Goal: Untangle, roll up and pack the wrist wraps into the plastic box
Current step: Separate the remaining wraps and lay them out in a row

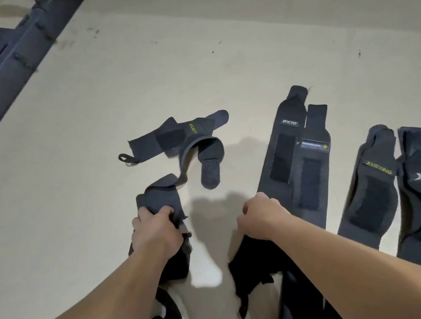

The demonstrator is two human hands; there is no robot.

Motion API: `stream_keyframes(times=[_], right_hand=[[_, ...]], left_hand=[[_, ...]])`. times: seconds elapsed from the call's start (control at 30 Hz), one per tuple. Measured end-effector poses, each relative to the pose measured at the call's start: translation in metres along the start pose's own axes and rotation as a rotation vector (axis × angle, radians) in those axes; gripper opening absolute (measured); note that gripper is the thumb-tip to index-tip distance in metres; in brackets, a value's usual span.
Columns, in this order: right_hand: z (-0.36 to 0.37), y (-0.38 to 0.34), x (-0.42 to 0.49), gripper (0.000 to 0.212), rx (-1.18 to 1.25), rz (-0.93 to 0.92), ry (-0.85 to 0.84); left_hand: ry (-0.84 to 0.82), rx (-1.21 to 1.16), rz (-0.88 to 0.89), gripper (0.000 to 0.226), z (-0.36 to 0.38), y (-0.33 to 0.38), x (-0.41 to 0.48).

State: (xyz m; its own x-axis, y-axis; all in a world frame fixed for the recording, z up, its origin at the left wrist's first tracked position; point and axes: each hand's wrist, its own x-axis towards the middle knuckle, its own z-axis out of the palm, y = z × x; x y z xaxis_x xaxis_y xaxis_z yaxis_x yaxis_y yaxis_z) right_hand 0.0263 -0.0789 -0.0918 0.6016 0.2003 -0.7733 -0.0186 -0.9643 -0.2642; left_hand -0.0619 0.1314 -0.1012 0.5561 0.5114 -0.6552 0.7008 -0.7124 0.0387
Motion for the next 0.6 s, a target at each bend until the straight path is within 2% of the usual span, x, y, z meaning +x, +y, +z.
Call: stream_keyframes(times=[0.07,0.13,0.23,0.33,0.37,0.47,0.53,0.6], right_hand=[[0.007,0.016,-0.001,0.041,0.043,-0.059,0.017],[0.013,0.028,0.000,0.052,0.075,-0.051,-0.034],[0.019,0.036,-0.010,0.059,0.142,-0.041,-0.175],[0.023,0.037,-0.027,0.048,0.256,-0.106,-0.281],[0.023,0.036,-0.032,0.042,0.301,-0.110,-0.284],[0.018,0.022,-0.046,0.023,0.504,-0.094,-0.154],[0.011,0.009,-0.054,0.019,0.656,-0.039,-0.097],[-0.001,-0.003,-0.066,0.020,0.750,0.069,-0.112]], left_hand=[[0.075,-0.024,0.003,0.031,0.004,0.008,-0.001],[0.136,-0.118,-0.002,0.014,0.000,0.019,-0.003],[0.202,-0.192,0.007,0.026,-0.009,0.037,-0.011],[0.244,-0.212,0.032,0.009,-0.023,0.047,-0.023],[0.245,-0.250,0.034,0.010,-0.027,0.048,-0.028],[0.231,-0.365,0.068,0.027,-0.041,0.046,-0.044],[0.193,-0.401,0.050,0.037,-0.055,0.048,-0.056],[0.141,-0.382,0.026,0.022,-0.074,0.050,-0.069]])
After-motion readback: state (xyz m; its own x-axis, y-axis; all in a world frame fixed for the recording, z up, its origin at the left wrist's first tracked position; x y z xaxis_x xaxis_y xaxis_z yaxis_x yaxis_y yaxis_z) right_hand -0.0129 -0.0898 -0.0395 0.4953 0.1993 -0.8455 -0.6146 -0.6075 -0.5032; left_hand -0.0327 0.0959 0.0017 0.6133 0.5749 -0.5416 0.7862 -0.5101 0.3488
